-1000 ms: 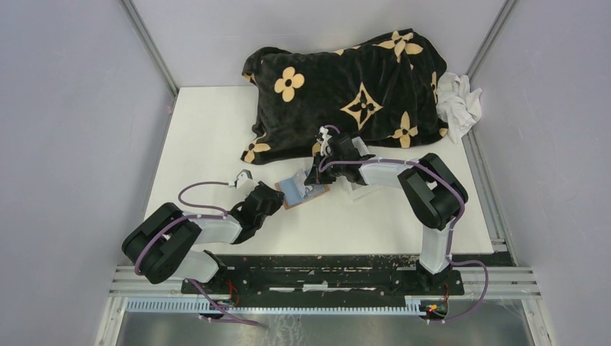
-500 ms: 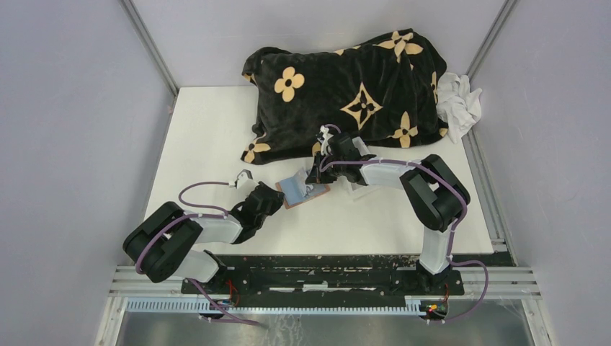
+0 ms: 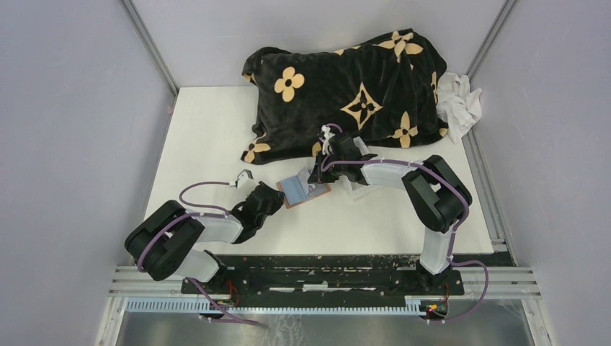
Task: Put the credit cards into the card holder
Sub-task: Insert the credit card into the card holder.
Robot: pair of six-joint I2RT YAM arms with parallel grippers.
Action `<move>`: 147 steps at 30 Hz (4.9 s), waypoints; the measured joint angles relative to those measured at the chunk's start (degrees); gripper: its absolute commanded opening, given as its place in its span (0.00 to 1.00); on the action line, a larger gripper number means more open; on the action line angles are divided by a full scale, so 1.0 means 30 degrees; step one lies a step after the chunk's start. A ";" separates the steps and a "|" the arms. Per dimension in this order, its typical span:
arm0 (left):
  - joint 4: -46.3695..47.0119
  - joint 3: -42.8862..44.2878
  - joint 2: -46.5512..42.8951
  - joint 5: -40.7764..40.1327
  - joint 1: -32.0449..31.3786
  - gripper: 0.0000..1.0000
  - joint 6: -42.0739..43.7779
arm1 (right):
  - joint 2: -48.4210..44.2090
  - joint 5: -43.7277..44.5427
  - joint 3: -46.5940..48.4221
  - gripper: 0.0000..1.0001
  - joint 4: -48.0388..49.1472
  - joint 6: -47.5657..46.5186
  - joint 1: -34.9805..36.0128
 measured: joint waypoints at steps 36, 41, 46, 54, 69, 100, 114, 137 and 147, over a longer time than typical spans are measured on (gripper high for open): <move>0.0772 0.0000 0.0532 0.0007 0.0073 0.24 0.0000 | 0.0000 -0.0444 -0.2375 0.01 0.3388 0.2987 -0.0131; 0.0969 0.0073 0.0765 -0.0073 0.0073 0.23 0.0000 | -0.0117 -0.0532 -0.2805 0.01 0.3818 0.3053 -0.0131; 0.1260 0.0270 0.1158 -0.0080 0.0102 0.23 0.0000 | -0.0160 -0.0780 -0.2951 0.01 0.4044 0.3133 -0.0138; 0.1785 0.0321 0.1574 -0.0117 0.0146 0.21 0.0000 | 0.0160 -0.1086 -0.2841 0.01 0.4218 0.3191 -0.0153; 0.2776 0.0131 0.2055 -0.0102 0.0197 0.14 0.0000 | 0.0663 0.0823 -0.1654 0.14 0.2834 0.3198 0.1005; 0.3126 -0.0262 0.1843 0.0619 0.0087 0.12 -0.0007 | -0.0736 0.6528 0.0678 0.45 -0.5013 -0.1559 0.3475; 0.3548 -0.0262 0.2098 0.1304 0.0080 0.03 -0.0007 | -0.0692 0.5763 0.1056 0.44 -0.5202 -0.1508 0.3468; 0.4371 -0.0554 0.2302 0.1392 -0.0044 0.03 -0.0022 | 0.0022 0.4918 0.1355 0.42 -0.4867 -0.0794 0.3548; 0.1712 -0.1821 -0.0794 -0.0036 -0.0044 0.07 -0.0036 | 0.1078 0.4656 0.2710 0.42 -0.4845 -0.0590 0.4357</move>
